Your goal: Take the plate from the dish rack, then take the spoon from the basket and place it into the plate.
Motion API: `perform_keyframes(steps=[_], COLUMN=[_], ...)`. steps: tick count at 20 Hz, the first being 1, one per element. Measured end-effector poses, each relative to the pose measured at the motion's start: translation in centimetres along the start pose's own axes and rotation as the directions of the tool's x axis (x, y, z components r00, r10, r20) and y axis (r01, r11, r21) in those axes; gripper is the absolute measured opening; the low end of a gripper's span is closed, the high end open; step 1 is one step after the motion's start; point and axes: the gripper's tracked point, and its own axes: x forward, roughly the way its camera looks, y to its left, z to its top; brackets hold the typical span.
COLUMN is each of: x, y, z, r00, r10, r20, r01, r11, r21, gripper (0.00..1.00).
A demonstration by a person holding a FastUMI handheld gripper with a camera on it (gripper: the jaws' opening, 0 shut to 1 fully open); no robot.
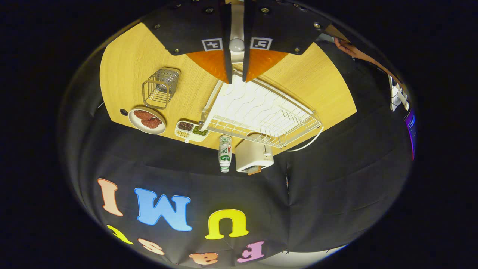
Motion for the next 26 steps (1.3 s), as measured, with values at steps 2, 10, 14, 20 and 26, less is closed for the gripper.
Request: perform_keyframes(steps=[2, 10, 14, 20, 26], x=[0.5, 1.9, 1.7, -1.7, -8.5], y=[0.5, 1.3, 0.3, -4.3, -11.4], z=[-0.1, -1.0, -0.2, 4.3, 10.9], r00=[1.000, 0.997, 0.998, 0.991, 0.914], r10=[0.014, 0.061, 0.052, -0.056, -0.252], r20=[-0.010, -0.053, -0.023, 0.118, 0.316], r01=[-0.014, -0.064, -0.053, 0.060, 0.232], r11=[1.000, 0.996, 0.995, 0.998, 0.967], r21=[-0.009, -0.064, -0.087, -0.032, 0.102], gripper=[0.12, 0.12, 0.17, 0.34, 0.35])
